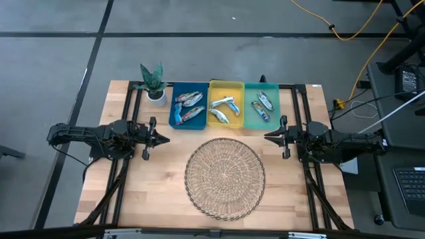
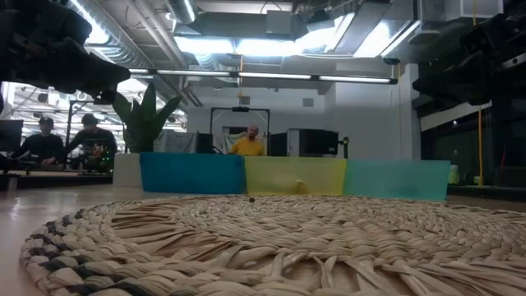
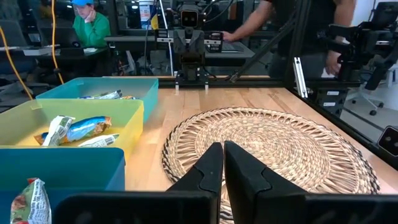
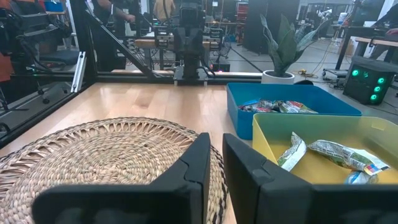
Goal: Pick and place Granola Bars by type
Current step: Return to Home Position
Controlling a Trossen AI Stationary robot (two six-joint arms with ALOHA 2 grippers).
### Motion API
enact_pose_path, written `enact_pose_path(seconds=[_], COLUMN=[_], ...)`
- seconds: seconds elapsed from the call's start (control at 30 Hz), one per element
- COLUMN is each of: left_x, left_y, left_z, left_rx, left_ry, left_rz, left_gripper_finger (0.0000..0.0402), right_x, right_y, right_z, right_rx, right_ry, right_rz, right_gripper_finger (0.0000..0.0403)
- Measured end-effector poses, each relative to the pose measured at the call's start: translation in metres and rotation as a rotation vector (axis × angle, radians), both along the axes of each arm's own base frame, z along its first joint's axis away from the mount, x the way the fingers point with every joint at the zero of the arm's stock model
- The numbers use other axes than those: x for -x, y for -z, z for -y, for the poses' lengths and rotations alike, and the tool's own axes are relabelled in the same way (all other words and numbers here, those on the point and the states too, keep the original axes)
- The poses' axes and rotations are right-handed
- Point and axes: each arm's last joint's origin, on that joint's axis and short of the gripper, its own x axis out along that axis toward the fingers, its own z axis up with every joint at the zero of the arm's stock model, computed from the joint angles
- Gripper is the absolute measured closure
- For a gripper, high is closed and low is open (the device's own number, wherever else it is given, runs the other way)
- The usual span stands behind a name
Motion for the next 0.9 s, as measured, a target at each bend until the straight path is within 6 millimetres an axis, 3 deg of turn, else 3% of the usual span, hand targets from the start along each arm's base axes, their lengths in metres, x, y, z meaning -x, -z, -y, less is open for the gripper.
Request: enact_pose_path(seconds=[0.9], left_x=[0.0000], left_y=[0.0000], left_z=[0.0000], left_rx=[0.000], left_ry=[-0.001], left_rz=[0.000], left_gripper_finger=[0.0394], right_x=[0.0000], right_y=[0.0000], right_z=[0.0000], right_rx=[0.000], right_ry=[0.000], right_rz=[0.000], right_gripper_finger=[0.0354])
